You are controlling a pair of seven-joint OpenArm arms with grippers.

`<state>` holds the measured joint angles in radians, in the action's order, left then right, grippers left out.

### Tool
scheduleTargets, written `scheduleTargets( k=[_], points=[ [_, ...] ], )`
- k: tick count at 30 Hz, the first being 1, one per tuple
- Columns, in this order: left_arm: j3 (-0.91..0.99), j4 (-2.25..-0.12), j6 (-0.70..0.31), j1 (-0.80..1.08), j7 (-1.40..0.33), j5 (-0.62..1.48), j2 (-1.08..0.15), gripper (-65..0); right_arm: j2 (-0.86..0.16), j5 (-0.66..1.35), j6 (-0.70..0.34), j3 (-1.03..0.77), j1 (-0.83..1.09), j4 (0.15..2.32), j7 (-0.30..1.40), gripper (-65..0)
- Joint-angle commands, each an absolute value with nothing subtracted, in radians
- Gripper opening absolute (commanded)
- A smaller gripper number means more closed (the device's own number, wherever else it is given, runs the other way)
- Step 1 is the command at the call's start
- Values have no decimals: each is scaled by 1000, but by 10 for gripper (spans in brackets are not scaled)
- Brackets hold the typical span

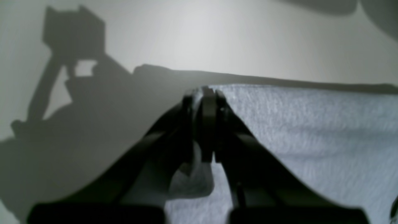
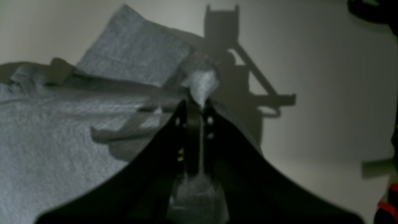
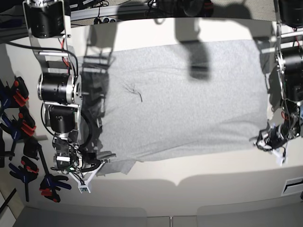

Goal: Fold the T-shirt properly
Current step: 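Lift the hem with both grippers and fold it over toward the collar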

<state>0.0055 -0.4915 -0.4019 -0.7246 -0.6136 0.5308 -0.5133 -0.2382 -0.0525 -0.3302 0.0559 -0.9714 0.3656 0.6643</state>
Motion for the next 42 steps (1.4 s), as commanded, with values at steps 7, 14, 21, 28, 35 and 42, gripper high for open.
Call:
scheduleTargets(
  k=[7,14,21,28,35,42],
  points=[
    [7,-571,-578,-667,-609,743,-550,-650,-285,-49,-363,52,-906,585,704,-650],
    [40,-851,-584,-439,-633,801,-582,-650,-368,7,-367,52,-712,866,773,-650],
    [280,-1226,-584,-155,-716,847,-577,-650,-415,64,-367,51,-517,1187,884,-650],
    [408,-1425,-584,57,-736,866,-577,-650,-412,86,-366,52,-346,1438,1029,-650],
    [412,-1434,-584,142,-733,857,-570,-650,-406,166,-365,52,-187,1551,1111,-650],
    [411,-1434,-584,147,-732,843,-551,-650,-407,161,-365,52,-139,1551,1111,-348]
  ],
)
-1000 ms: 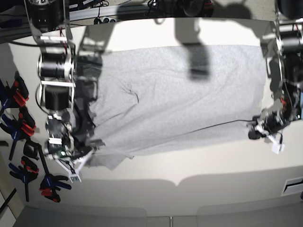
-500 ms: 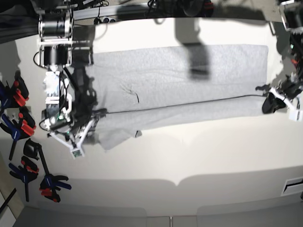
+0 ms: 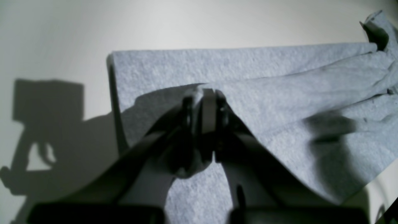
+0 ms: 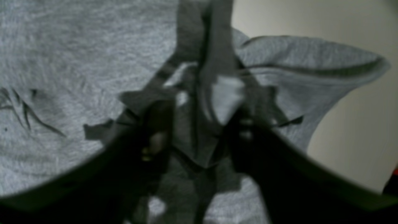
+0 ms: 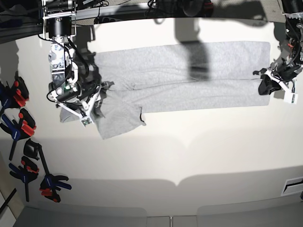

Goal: Fold the T-shirt properly
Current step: 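Lift the hem with both grippers and fold it over toward the collar, then tuck the loose sleeve flap under with the right gripper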

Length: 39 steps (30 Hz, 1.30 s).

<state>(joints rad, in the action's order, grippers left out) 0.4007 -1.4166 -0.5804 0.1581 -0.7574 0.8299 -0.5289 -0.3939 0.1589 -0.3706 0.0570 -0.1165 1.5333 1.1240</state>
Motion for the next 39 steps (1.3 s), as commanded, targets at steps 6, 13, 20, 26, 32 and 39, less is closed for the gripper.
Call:
scheduleTargets(
  k=[6,13,20,26,32,39],
  points=[
    [411,-1434,-584,147,-733,842,-551,-561,-408,267,-390,51,-155,1595,1065,-311],
    [411,-1434,-584,147,-733,842,-551,-552,-403,293,-331,52,-233,1664,890,-312],
    [411,-1434,-584,147,-733,843,-548,-552,-319,231,-335,52,-438,1215,834,-312],
    [411,-1434,-584,147,-733,843,-549,-552,-241,41,-358,52,-604,802,690,-312],
    [411,-1434,-584,147,-733,843,-549,-552,-230,-25,-325,52,-639,653,670,-312],
    [411,-1434,-584,147,-732,843,-549,-552,-231,-24,-326,52,-622,659,731,-650]
  ],
)
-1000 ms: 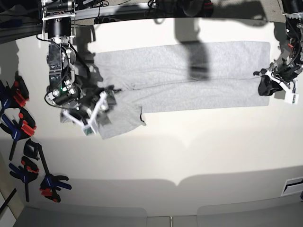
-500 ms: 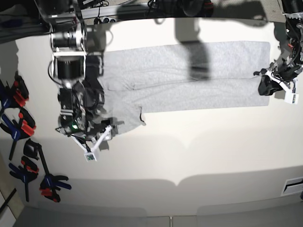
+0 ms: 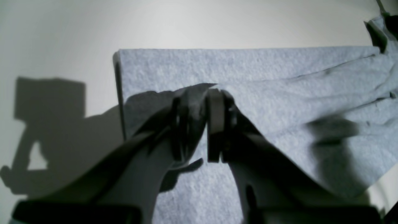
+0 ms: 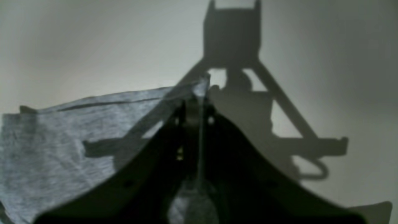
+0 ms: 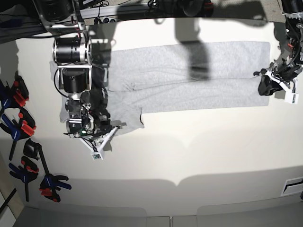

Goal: Fold the T-shirt properly
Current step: 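Tuck the loose sleeve flap under with the right gripper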

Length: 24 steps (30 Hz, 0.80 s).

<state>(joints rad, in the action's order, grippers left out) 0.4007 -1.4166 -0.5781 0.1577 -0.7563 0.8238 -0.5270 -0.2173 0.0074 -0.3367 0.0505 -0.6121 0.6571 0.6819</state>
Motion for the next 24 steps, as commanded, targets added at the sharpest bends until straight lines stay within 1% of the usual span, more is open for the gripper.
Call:
scheduleTargets(
  k=[1,7,10,13,18,24],
  points=[
    [411,-1434,-584,147,-733,843,-549,-552,-230,-23,-326,52,-624,668,732,-650],
    [411,-1434,-584,147,-733,844,-549,-552,-229,-20,-331,52,-628,789,765,-650],
    [411,-1434,-584,147,-733,843,-549,-552,-230,19,-385,52,-595,914,805,-650],
    [411,-1434,-584,149,-733,843,-549,-552,-229,67,-424,52,-521,1072,859,-650],
    [411,-1434,-584,150,-734,842,-549,-552,-230,86,-431,51,-310,1381,879,-650],
    [412,-1434,-584,150,-737,843,-549,-553,-230,57,-431,51,43,1848,884,-650]
  ],
)
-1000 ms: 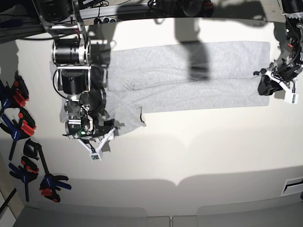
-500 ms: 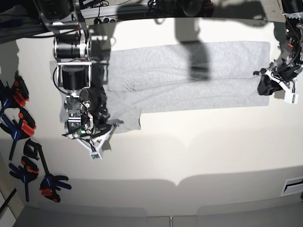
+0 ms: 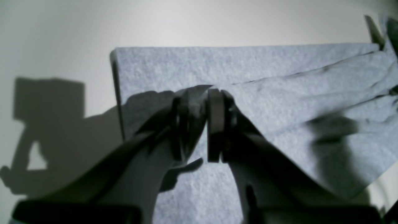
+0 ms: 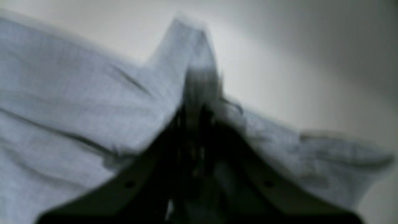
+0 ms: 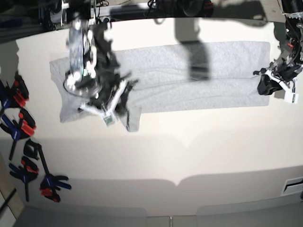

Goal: Fold the T-shirt properly

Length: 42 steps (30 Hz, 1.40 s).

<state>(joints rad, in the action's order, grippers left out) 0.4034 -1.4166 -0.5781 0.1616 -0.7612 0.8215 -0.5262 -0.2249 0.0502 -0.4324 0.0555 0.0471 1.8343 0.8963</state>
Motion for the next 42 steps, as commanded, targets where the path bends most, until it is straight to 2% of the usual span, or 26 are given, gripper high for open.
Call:
scheduleTargets(
  k=[1,6,9,13,20,23,28,29,31,33,38,42],
  points=[
    [412,-1434,-585,150,-737,843,-549,-553,-230,29,-431,51,102,1914,884,-650],
    [412,-1434,-597,150,-737,867,-549,-553,-229,-72,-430,15,365,2127,881,-650],
    [412,-1434,-644,150,-738,866,-549,-555,-230,-73,-430,-42,472,2158,866,-650],
    [412,-1434,-653,150,-737,865,-549,-555,-230,-72,-430,-122,551,2158,822,-650],
    [412,-1434,-665,172,-732,771,-549,-555,-230,-72,-430,-171,549,2158,815,-650],
    [412,-1434,-667,198,-665,710,-550,-555,-230,-71,-430,-171,549,2157,814,-650],
    [412,-1434,-698,200,-644,708,-551,-555,-230,-69,-430,-170,549,2156,816,-650],
    [412,-1434,-698,200,-655,709,-552,-566,-230,-69,-430,-170,549,2156,815,-650],
    [411,-1434,-698,202,-680,710,-552,-637,-230,-74,-430,-170,549,2156,816,-650],
    [412,-1434,-698,203,-689,710,-558,-650,-231,-76,-430,-170,548,2156,815,-650],
    [412,-1434,-698,233,-687,727,-641,-650,-231,-76,-430,-170,548,2156,814,-650],
    [411,-1434,-698,288,-688,816,-722,-650,-230,-76,-430,-170,548,2156,809,-650]
  ],
)
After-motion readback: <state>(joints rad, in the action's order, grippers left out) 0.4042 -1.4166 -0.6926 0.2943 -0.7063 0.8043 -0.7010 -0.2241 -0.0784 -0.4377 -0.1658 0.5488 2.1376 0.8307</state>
